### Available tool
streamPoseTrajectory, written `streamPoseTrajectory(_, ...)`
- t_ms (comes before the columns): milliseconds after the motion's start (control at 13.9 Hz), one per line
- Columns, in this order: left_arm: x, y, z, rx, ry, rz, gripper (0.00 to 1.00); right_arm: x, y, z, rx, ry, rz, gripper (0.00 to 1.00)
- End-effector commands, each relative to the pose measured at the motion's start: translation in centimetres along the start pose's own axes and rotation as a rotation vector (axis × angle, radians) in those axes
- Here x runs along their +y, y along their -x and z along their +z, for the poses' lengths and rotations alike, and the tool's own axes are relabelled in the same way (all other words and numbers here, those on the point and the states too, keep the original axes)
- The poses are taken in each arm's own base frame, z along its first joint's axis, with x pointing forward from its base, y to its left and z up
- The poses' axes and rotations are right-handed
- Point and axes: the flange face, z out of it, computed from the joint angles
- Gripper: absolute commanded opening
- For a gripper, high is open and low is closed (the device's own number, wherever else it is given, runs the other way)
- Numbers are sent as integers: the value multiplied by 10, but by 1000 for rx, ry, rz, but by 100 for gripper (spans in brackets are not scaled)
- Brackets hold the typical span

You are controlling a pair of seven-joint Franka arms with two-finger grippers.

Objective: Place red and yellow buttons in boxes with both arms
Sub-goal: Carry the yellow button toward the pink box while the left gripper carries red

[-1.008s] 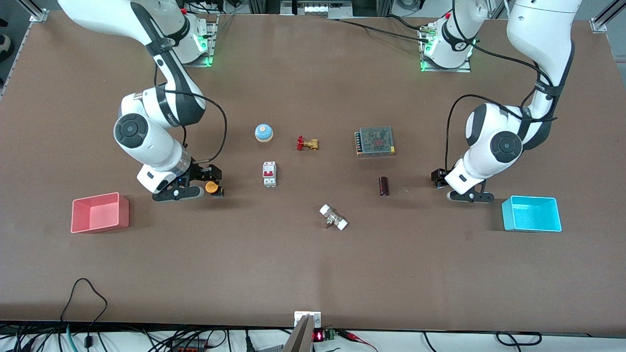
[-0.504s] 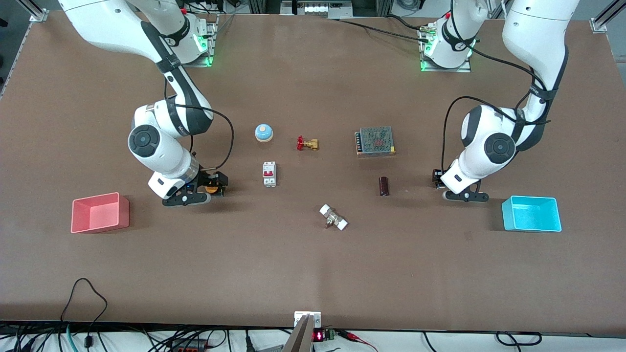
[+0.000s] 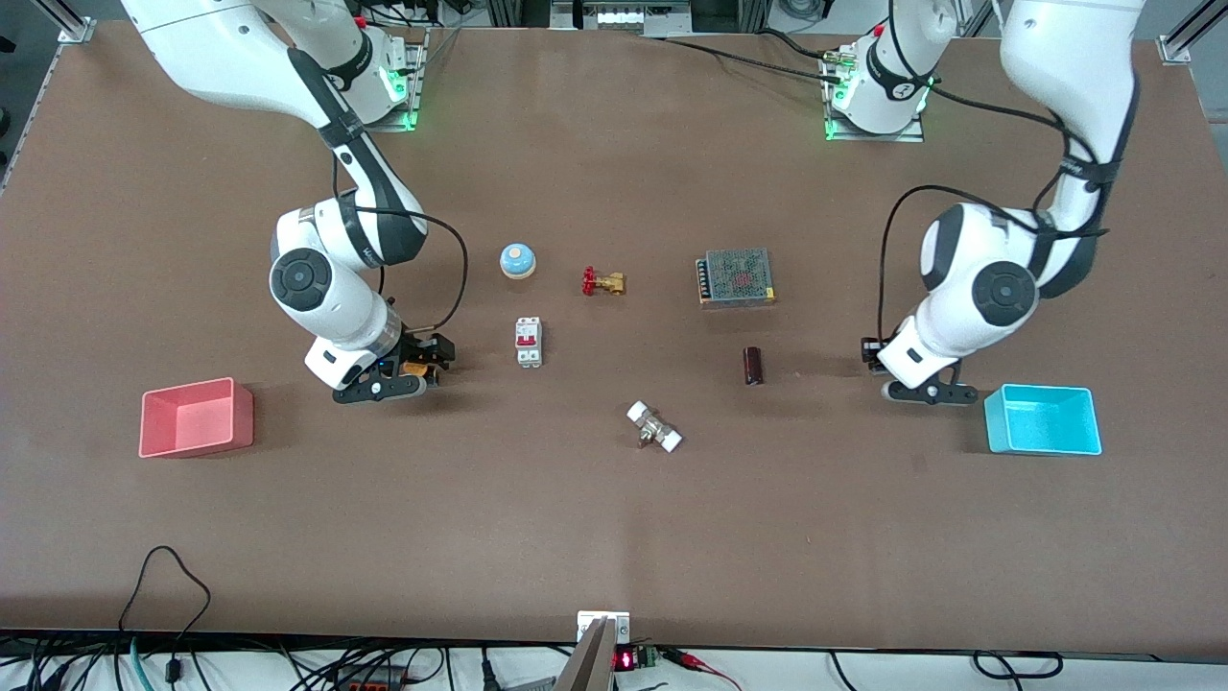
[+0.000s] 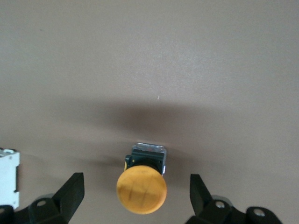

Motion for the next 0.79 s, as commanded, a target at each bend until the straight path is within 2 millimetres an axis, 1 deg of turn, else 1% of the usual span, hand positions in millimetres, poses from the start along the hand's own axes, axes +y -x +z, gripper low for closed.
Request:
streamPoseTrajectory(0, -25, -25, -70, -27, -20, -12, 28, -3, 2, 8, 12, 17, -14, 91)
streamPoseTrajectory(144, -59, -37, -97, -14, -85, -4, 28, -3, 2, 9, 15, 17, -19, 80)
streamPoseTrajectory(216, -79, -41, -102, -7, -131, 25, 28, -3, 2, 9, 14, 17, -22, 71)
streamPoseTrajectory(288, -102, -46, -98, -9, -157, 40, 28, -3, 1, 9, 16, 18, -26, 63)
streamPoseTrajectory(360, -135, -52, -93, -13, -167, 41, 28, -3, 1, 8, 16, 19, -27, 55)
streamPoseTrajectory(432, -167, -57, -80, -27, -151, 45, 28, -3, 1, 8, 16, 19, -29, 47)
streamPoseTrajectory(504, -187, -62, -67, -27, -142, 63, 28, -3, 1, 8, 16, 19, -30, 38)
streamPoseTrajectory(576, -199, -69, -54, -1, -141, 70, 28, -3, 1, 8, 16, 19, -32, 31)
streamPoseTrajectory(648, -216, -72, -38, 22, -139, 62, 28, -3, 0, 8, 17, 19, -36, 26)
streamPoseTrajectory(720, -224, -74, -24, 31, -135, 65, 28, -3, -1, 7, 19, 23, -50, 25)
